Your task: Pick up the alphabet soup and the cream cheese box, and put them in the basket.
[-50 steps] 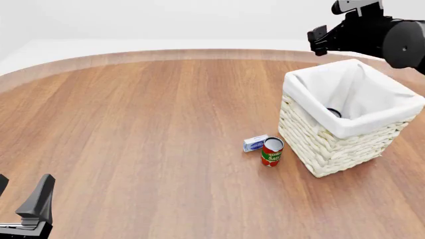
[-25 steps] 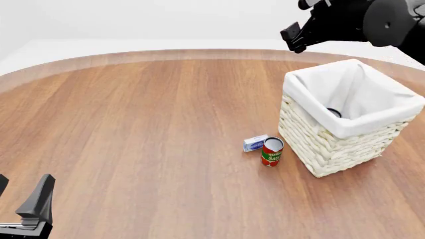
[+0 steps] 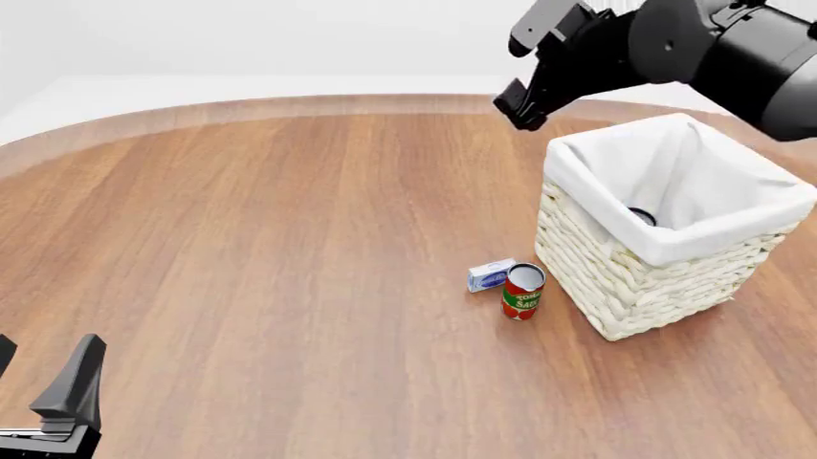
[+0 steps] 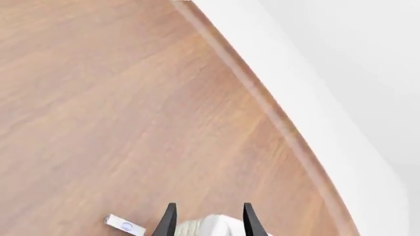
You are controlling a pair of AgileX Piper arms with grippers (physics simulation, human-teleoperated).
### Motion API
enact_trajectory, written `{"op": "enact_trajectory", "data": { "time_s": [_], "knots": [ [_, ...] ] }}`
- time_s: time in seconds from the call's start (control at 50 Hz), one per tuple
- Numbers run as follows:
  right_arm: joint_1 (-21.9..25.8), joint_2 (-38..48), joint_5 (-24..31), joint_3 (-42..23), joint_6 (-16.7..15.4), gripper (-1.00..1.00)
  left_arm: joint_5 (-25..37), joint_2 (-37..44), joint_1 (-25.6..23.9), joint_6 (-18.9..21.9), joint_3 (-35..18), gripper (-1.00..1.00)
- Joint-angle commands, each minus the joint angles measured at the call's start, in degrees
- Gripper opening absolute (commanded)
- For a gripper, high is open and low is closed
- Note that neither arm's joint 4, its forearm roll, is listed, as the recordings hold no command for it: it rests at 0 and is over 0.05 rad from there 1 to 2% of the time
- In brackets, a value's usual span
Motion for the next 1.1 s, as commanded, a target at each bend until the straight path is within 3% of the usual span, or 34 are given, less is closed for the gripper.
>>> {"op": "enact_trajectory", "data": {
  "time_s": [0.02, 0.28, 0.56, 1.1],
  "knots": [
    [2.2, 1.6, 3.3, -0.5, -3.6, 1.0, 0.0, 0.0, 0.0, 0.0, 0.0, 1.0],
    [4.3, 2.6, 8.1, -4.2, -8.8, 1.0, 0.2, -0.1, 0.0, 0.0, 0.0, 1.0],
    [6.3, 2.9, 8.4, 0.6, -14.6, 1.0, 0.2, -0.1, 0.0, 0.0, 0.0, 1.0],
    [9.9, 6.1, 15.9, -2.7, -17.8, 1.0, 0.2, -0.1, 0.0, 0.0, 0.0, 1.0]
  ]
}}
